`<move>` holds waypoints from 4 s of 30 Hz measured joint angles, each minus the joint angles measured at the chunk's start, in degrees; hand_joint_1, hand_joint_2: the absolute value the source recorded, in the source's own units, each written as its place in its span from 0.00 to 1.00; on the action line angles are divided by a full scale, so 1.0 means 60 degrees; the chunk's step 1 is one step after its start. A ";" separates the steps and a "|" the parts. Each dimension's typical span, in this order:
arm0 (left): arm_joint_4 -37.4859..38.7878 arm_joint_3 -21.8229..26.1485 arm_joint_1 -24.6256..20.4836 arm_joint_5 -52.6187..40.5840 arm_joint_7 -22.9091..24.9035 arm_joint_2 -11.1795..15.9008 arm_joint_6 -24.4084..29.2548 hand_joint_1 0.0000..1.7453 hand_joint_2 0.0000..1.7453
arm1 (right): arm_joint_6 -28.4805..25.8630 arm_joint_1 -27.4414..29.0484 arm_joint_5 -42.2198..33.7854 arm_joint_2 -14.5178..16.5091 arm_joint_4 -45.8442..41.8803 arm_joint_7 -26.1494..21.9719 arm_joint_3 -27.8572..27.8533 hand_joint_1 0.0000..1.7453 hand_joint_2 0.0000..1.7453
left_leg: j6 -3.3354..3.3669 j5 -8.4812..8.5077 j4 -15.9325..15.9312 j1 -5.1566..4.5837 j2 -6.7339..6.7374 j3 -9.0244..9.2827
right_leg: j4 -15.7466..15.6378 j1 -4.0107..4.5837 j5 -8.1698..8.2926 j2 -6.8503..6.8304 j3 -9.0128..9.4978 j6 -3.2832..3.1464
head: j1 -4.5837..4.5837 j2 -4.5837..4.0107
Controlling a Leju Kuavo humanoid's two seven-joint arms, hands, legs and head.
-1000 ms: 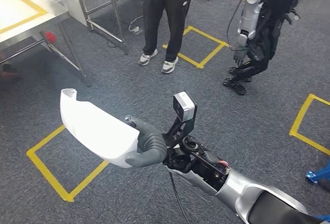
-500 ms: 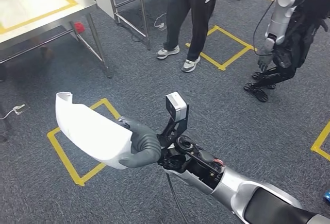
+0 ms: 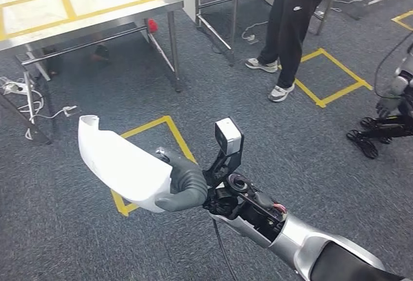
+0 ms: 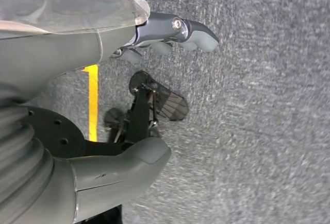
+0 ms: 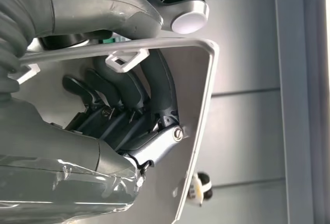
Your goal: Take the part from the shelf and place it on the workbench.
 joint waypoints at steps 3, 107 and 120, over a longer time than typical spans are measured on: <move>0.0000 -0.0001 -0.0011 0.0005 0.0000 -0.0007 -0.0005 0.00 1.00 | -0.0004 -0.0005 -0.0011 0.0000 -0.0003 0.0005 -0.0005 0.95 1.00 | -0.0156 0.0060 0.0035 0.0041 -0.0368 -0.0141 | -0.1135 -0.0037 0.0300 0.0615 0.0513 -0.0054 | -0.0026 0.0000; 0.0000 -0.0029 0.0146 0.0534 0.0272 0.0024 -0.0311 0.00 1.00 | -0.0565 -0.0189 0.0883 0.0026 0.0233 -0.0333 0.0243 0.95 1.00 | -0.0008 -0.0275 0.0079 -0.0112 0.1001 0.0085 | -0.1360 0.0029 0.0125 -0.0790 0.0726 -0.0018 | -0.0198 0.0000; 0.0000 -0.0029 0.0143 0.0514 0.0472 0.0024 -0.0338 0.00 1.00 | -0.0535 -0.0204 0.0877 0.0026 0.0233 -0.0341 0.0239 0.95 1.00 | -0.0008 -0.0275 0.0079 -0.0112 0.1001 0.0085 | -0.1360 0.0029 0.0125 -0.0790 0.0726 -0.0018 | -0.0198 0.0000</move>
